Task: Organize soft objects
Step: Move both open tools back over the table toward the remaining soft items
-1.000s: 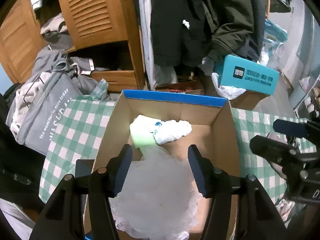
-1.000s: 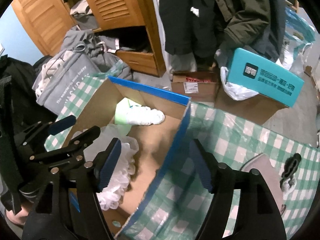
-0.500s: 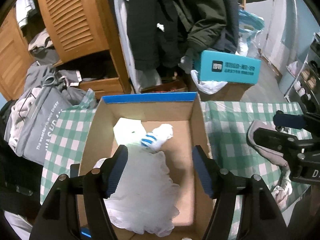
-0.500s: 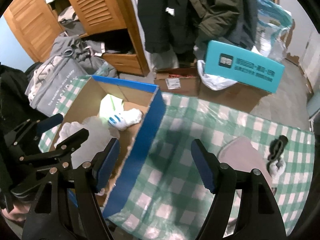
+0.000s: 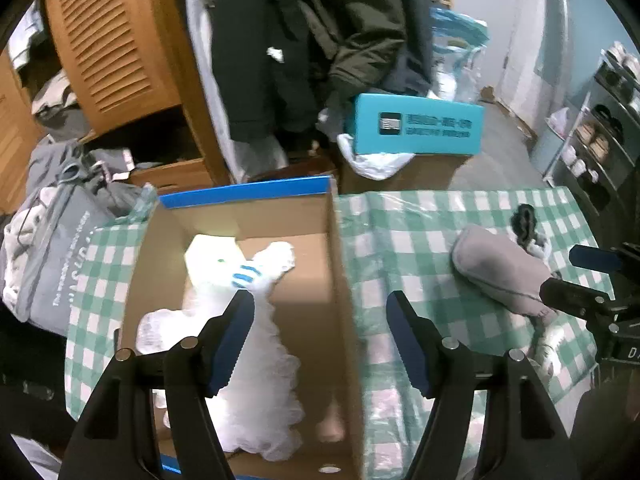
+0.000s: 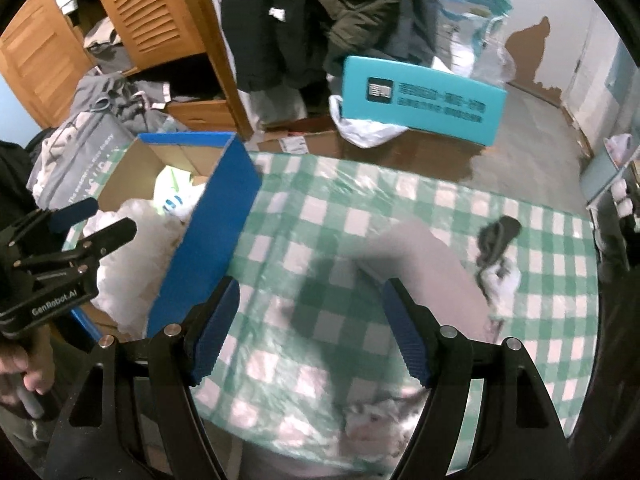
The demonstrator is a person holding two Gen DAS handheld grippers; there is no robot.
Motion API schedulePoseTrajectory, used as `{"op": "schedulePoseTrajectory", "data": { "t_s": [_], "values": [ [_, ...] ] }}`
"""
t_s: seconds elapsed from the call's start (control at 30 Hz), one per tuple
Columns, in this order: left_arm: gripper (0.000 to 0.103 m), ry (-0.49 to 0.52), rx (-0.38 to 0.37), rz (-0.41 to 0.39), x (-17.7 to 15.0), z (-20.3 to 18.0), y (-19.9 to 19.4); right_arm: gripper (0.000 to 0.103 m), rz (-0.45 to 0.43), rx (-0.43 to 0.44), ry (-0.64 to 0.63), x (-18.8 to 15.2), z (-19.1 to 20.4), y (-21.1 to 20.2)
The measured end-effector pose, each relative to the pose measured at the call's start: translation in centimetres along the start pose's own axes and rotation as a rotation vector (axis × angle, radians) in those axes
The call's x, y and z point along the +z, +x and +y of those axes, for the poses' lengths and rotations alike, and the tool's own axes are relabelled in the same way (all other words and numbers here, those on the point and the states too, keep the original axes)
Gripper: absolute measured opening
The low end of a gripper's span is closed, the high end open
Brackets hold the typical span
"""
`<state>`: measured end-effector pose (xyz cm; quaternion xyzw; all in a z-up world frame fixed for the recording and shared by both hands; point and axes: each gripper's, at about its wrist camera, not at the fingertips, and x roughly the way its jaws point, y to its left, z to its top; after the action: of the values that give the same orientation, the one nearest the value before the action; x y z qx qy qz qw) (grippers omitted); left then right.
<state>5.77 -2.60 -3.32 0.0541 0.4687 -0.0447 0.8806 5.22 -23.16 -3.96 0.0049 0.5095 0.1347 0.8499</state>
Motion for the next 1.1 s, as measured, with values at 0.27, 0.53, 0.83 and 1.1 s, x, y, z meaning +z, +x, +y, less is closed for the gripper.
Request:
{"op": "schedulePoseTrajectory", "data": {
  "t_s": [0.27,0.53,0.83,1.1],
  "values": [
    [0.074,0.079,-0.041,0.022,-0.7,-4.5,0.2,0.075,0.017,-0.058,0.029,-3.0,-3.4,-1.0],
    [0.074,0.127,-0.106,0.089,-1.6,-9.2,1.9,0.075,0.065,-0.117,0.098,-6.2,-7.5,-0.6],
    [0.074,0.190,-0.099,0.138,-3.4,-12.5,3.3,0.076,0.132,-0.165,0.148,-9.5,-10.7,0.4],
    [0.074,0.229,-0.084,0.187,-5.1,-14.6,5.0,0.079,0.224,-0.197,0.171,-11.5,-12.2,2.6]
  ]
}}
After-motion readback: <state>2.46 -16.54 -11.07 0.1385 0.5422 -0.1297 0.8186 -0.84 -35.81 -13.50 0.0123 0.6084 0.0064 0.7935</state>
